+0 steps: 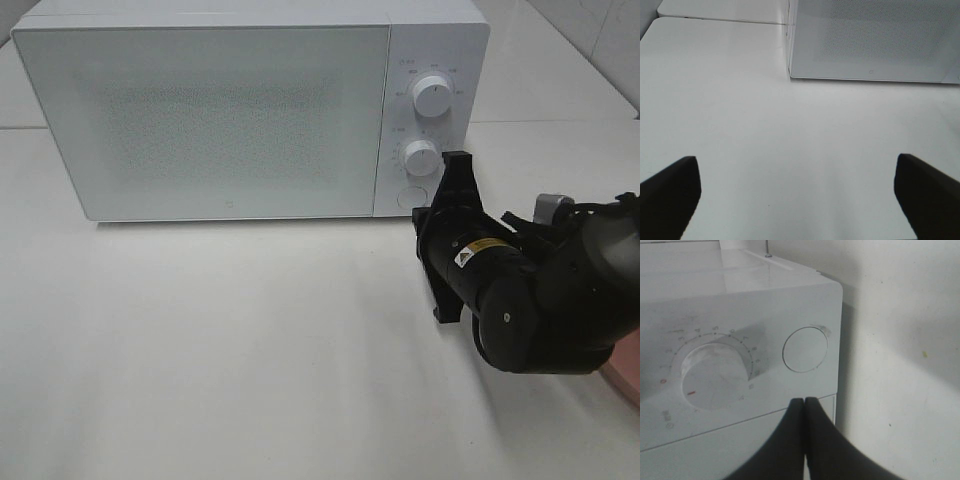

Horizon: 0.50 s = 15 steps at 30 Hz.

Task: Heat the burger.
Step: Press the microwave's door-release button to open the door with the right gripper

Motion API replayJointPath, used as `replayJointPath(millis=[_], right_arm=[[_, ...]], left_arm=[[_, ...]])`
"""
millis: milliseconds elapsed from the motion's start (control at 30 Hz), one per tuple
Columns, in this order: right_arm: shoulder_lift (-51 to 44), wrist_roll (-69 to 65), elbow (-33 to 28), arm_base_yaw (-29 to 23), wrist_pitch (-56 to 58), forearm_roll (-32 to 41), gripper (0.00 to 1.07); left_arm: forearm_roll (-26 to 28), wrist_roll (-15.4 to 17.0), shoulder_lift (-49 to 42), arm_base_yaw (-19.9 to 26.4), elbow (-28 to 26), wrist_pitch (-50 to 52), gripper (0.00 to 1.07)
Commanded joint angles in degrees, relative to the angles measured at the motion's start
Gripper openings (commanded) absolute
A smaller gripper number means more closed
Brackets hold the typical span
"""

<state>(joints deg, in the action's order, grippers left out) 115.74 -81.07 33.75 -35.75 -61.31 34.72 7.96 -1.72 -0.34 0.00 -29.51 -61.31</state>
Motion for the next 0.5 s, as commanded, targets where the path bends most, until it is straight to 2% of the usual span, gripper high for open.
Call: replayJointPath(millis=[33,500], right_arm=[[0.69,-0.29,1.66,0.92,1.43,-0.97,0.0],[3.78,4.35,9.11,5.21,7.79,-2.12,0.0]], left_arm=[[0.0,-0.06,-0.97,0.06,-0.06,0.06,0.98],[0.11,-0.06,-0.97,0.06,-0.06,0.06,0.98]])
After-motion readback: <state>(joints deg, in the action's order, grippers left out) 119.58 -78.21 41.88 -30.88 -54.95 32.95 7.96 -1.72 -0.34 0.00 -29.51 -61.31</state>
